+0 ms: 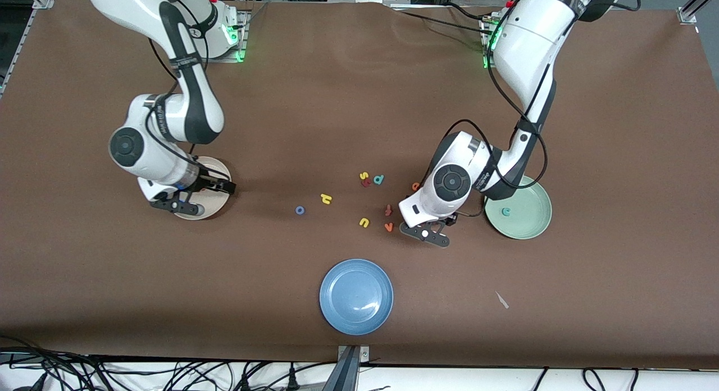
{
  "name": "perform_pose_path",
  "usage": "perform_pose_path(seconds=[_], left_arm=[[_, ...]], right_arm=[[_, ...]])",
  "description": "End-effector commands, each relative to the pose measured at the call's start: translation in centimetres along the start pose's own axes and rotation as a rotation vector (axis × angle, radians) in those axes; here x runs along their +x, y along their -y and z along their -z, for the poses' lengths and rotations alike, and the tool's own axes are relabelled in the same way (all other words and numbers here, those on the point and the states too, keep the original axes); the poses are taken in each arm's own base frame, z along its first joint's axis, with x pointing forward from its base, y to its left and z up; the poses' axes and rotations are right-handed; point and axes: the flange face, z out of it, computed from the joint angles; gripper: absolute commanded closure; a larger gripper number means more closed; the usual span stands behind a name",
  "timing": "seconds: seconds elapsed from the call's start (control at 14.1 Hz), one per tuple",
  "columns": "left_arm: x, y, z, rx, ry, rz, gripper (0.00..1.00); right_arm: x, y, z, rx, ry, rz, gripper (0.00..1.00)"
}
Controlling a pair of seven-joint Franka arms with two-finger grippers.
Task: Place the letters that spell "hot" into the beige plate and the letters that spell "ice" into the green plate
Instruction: 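Release the t on the beige plate while the left gripper reaches maroon l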
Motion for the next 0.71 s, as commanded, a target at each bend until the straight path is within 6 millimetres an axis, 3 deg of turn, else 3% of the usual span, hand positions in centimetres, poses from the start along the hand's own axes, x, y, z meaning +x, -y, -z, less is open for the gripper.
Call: perform_pose_path(seconds=[0.0, 0.14, 0.35, 0.64], left_arm=[[0.7, 0.1, -0.8, 0.016, -0.012, 0.009, 0.34], [0.6, -0.3, -1.4, 0.015, -0.006, 0.007, 0.34], [0.9, -0.4, -1.5, 0.015, -0.03, 0.004, 0.53], [0.8, -0.2, -2.6, 0.016, -0.02, 0.002, 0.66]], right_arm=[[0.6, 5.4, -1.0, 0.011, -0.005, -0.098, 0.0], [0.5, 8.4, -1.4, 0.022, -0.011, -0.121, 0.0], [0.2, 12.0, -2.5, 0.033, -0.01, -0.112, 0.0], [0.0, 15.5, -4.5, 0.028, -0.011, -0.06, 0.0]])
